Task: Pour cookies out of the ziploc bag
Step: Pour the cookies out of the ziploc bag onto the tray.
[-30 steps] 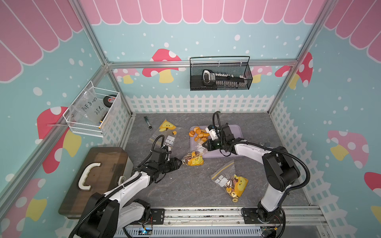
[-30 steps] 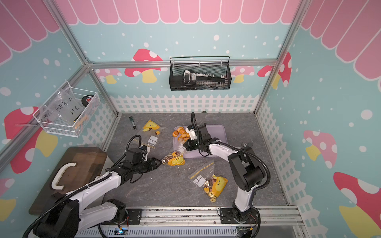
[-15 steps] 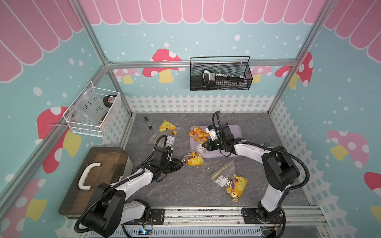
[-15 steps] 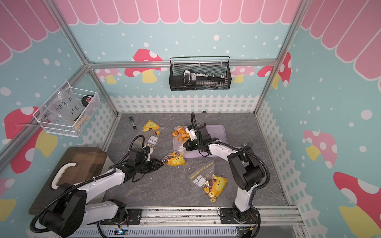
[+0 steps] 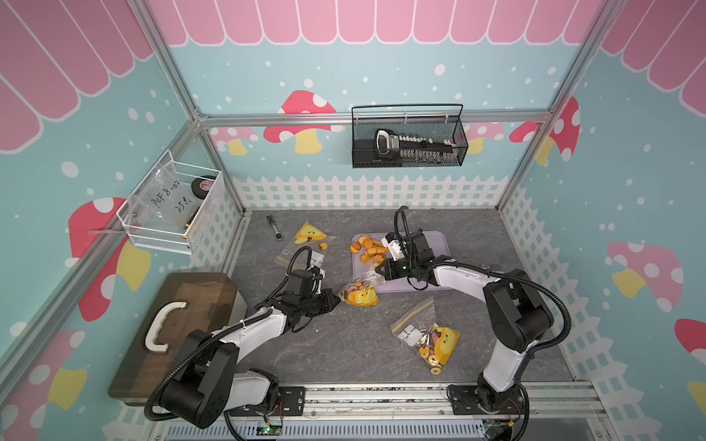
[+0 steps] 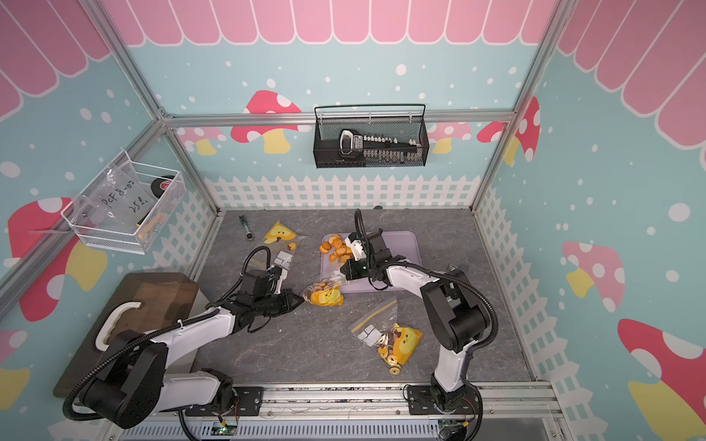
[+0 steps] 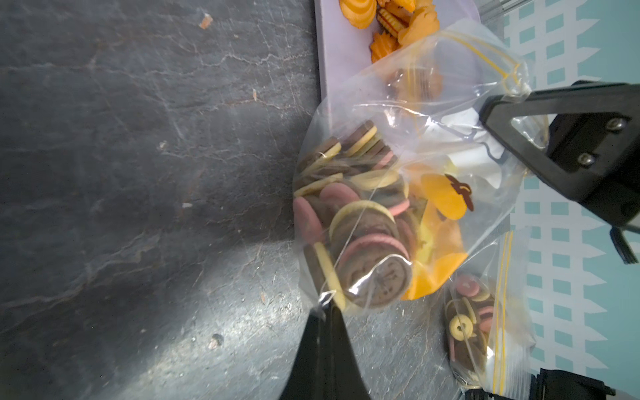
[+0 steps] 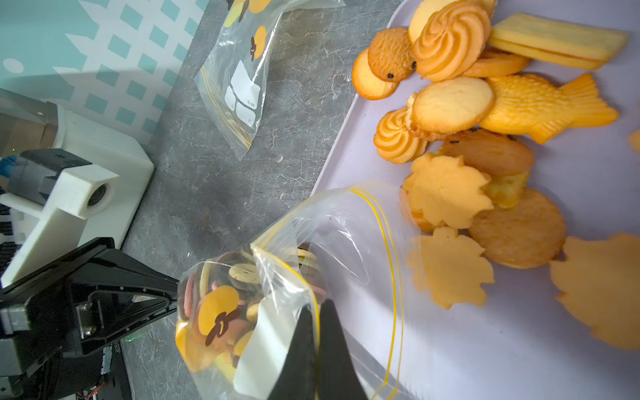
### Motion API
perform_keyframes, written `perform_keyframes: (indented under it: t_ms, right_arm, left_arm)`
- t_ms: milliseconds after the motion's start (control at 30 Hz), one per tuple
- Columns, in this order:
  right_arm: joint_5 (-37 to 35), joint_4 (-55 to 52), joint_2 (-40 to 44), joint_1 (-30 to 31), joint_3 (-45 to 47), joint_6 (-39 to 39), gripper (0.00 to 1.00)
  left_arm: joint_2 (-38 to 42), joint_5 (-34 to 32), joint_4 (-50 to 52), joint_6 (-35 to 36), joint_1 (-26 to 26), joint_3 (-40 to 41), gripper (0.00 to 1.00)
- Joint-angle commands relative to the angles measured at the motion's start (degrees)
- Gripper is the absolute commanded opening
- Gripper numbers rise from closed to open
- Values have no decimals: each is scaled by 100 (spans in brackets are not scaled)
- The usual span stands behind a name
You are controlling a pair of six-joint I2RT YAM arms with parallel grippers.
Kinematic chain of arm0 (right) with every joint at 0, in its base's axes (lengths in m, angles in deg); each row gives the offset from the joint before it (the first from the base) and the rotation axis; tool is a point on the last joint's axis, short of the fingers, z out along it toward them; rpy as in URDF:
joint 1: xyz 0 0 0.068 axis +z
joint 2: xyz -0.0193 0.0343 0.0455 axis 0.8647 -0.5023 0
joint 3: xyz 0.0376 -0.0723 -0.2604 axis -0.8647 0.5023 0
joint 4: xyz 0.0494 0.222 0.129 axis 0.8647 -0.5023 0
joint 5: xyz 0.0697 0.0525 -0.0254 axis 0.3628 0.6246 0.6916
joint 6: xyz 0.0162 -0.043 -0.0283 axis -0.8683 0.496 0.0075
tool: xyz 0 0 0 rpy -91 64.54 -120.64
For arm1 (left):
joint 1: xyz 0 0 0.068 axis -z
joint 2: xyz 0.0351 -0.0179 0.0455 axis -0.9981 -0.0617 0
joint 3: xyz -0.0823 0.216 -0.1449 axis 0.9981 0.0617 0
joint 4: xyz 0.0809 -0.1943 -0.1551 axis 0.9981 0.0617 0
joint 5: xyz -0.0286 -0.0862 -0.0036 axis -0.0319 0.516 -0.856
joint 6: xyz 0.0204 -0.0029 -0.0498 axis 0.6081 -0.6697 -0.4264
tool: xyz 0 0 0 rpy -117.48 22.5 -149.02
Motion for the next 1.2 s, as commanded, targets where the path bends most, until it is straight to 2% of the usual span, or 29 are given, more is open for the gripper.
perform_keyframes:
  t_ms: [0, 233, 533, 800, 1167]
  right_arm:
    - [58, 28, -51, -72, -112, -33, 0]
    - [155, 2, 300, -314, 17, -24, 0]
    - [263, -13, 560, -567, -50, -66, 0]
    - [105, -303, 914, -1147, -15, 17, 0]
    - [-412, -595, 1277, -1917, 576, 37, 0]
  left_arm:
    - [136, 14, 11, 117, 25, -257, 0]
    - [410, -247, 1018, 534, 22, -1135, 0]
    - [-155, -81, 1309, 695, 29, -2313, 0]
    - [-1190, 52, 1294, 693, 310, -3577, 0]
    - [-3084, 329, 1421, 729, 1136, -5750, 0]
